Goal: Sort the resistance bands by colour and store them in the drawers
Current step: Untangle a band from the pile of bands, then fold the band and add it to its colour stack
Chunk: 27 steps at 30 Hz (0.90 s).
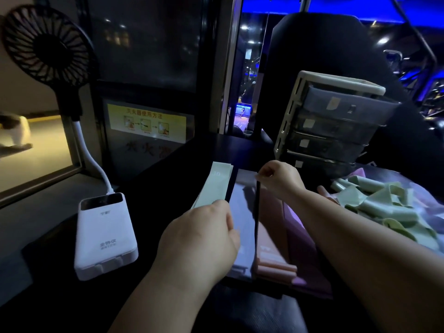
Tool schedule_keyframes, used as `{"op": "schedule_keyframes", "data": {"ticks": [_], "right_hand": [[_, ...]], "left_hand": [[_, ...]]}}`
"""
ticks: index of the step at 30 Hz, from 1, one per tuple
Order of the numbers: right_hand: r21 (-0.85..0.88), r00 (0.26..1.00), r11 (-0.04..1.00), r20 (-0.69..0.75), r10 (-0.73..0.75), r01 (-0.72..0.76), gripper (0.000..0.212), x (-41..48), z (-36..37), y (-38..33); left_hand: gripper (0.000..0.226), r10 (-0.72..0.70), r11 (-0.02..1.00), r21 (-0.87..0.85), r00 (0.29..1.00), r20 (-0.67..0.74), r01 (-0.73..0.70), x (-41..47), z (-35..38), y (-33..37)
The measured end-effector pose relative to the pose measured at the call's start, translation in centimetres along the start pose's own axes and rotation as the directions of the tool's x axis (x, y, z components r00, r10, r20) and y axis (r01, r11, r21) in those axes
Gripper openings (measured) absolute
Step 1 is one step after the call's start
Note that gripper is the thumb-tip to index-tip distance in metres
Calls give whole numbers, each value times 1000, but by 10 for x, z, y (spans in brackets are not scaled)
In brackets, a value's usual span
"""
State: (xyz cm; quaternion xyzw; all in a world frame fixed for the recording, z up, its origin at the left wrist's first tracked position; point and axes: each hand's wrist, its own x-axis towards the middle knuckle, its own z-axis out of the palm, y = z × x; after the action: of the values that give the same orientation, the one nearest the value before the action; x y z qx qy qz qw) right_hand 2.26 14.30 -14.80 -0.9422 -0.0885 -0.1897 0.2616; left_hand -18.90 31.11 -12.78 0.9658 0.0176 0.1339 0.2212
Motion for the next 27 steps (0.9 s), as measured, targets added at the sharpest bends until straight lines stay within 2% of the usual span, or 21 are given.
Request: {"op": "schedule_keyframes", "data": {"ticks": [6,11,15,20,22,25,27], "right_hand": [[25,997,998,-42,-61,62,13,-20,-39,14],[-24,992,995,-85,-98,96,6,-48,-88,46],[-55,988,996,-133,-81,75,6,-69,-132,89],[-23,982,999,-188,37,-41,12,-87,-173,142],[20,974,996,-208,87,-84,14,-94,-182,162],[75,981,990,-146,131,-121,13,-101,-194,181],[43,985,987,-76,156,-153,9,-102,-200,189]], "left_hand": [[19,19,998,-54,996,-84,-23,7,7,27],[14,104,991,-76,993,-64,-109,11,33,67],[16,170,983,-73,985,32,-168,12,53,106],[35,222,975,-60,956,190,-214,25,80,172],[36,222,975,-65,938,266,-212,33,93,196],[27,205,979,-81,921,331,-189,43,106,227],[27,205,978,-93,916,344,-184,49,112,241]]}}
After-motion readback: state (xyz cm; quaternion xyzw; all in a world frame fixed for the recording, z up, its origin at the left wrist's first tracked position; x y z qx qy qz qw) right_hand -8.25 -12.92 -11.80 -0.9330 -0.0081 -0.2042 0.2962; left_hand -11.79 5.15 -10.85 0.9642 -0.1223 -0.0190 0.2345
